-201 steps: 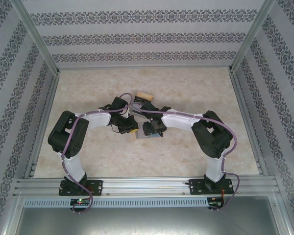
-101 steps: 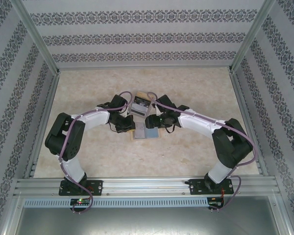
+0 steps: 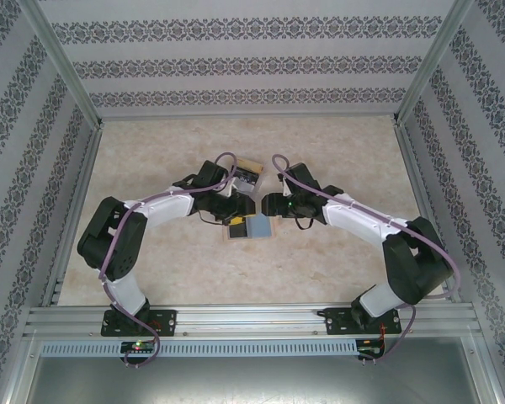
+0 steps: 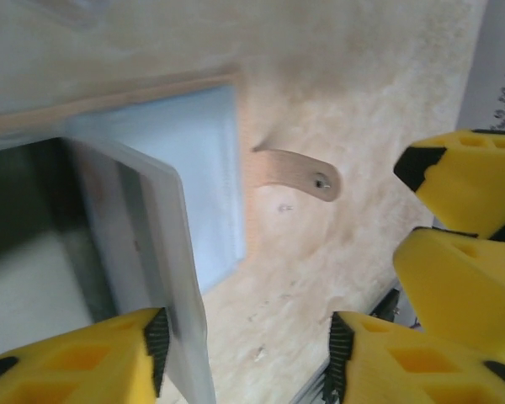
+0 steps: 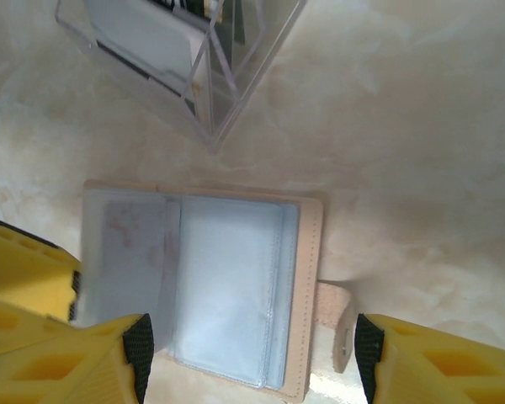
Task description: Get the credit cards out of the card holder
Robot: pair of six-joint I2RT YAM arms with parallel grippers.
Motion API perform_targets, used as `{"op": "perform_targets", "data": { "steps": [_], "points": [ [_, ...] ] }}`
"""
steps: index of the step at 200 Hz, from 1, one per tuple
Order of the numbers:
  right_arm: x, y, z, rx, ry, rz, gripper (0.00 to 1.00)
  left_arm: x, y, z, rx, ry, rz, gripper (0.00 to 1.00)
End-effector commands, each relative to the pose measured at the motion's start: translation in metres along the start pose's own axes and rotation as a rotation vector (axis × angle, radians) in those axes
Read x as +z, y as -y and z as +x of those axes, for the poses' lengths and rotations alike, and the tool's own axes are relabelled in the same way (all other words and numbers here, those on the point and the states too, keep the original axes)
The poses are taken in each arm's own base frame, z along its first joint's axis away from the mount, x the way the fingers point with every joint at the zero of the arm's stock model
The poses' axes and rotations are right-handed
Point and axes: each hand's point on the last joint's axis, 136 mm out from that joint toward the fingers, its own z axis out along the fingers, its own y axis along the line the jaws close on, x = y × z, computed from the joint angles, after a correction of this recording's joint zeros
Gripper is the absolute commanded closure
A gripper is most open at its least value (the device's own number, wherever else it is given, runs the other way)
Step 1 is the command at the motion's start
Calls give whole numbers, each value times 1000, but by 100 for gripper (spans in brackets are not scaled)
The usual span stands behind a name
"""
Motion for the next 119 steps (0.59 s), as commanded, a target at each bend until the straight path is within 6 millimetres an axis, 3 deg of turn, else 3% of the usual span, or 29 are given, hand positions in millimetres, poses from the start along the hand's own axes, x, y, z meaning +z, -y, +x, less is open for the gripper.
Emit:
{"op": "perform_targets", "data": {
  "steps": [1, 46, 88, 119],
  "points": [
    [-9, 9, -10, 34, 61, 24, 34, 10, 27, -7, 26, 2, 79, 41],
    [-9, 10, -9, 32, 55, 12, 34, 14, 0, -16, -8, 57, -58, 32],
    [-3, -3, -3, -42, 22, 28, 38, -8, -24, -22, -57, 137, -151, 36],
    [10, -20, 7, -93, -25, 27, 47, -12, -32, -21, -73, 150, -167, 38]
  ]
}}
